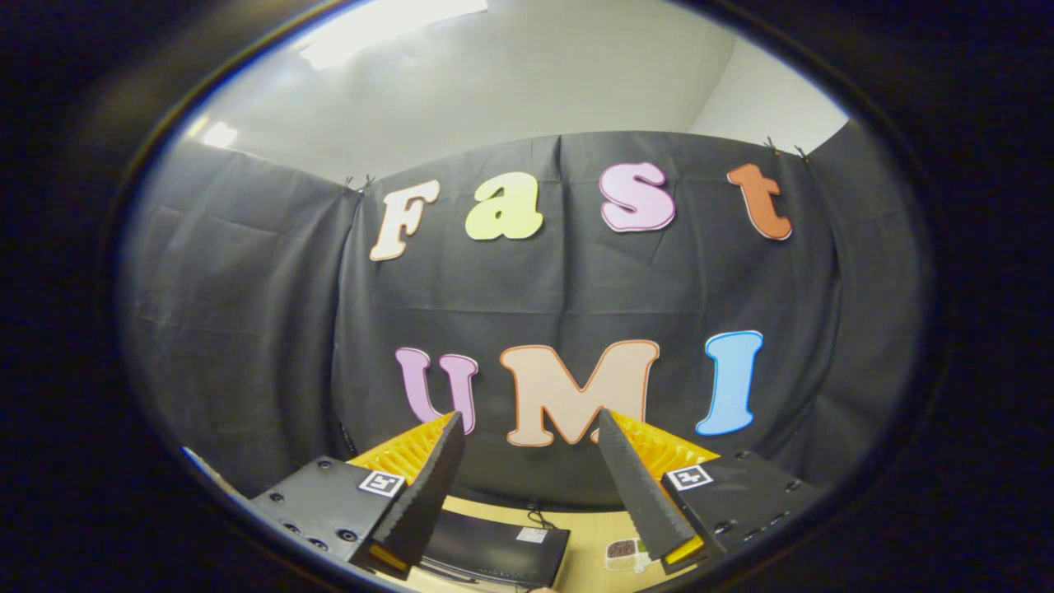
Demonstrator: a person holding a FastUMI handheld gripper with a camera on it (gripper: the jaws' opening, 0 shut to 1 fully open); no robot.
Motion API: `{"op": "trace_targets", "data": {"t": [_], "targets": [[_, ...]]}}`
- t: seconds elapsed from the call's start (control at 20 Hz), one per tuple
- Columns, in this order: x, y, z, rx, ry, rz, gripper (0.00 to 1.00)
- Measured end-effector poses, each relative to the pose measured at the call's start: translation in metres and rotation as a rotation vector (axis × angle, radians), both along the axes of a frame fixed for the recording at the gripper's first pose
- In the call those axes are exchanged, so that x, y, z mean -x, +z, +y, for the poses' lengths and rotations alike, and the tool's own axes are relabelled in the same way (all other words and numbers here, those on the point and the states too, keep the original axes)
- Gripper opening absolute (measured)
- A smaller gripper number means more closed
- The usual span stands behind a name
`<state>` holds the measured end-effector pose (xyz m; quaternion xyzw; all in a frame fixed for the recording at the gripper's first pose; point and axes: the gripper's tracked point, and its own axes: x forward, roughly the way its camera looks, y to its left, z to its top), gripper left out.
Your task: Open the toaster oven, put the food inside, and close the toaster oven door.
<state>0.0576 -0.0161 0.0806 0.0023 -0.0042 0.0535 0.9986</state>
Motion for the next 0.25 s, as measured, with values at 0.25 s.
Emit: {"op": "trace_targets", "data": {"t": [0.25], "targets": [[0.0037,0.0061,-0.0058,0.021,-0.009,-0.01,0.99]]}}
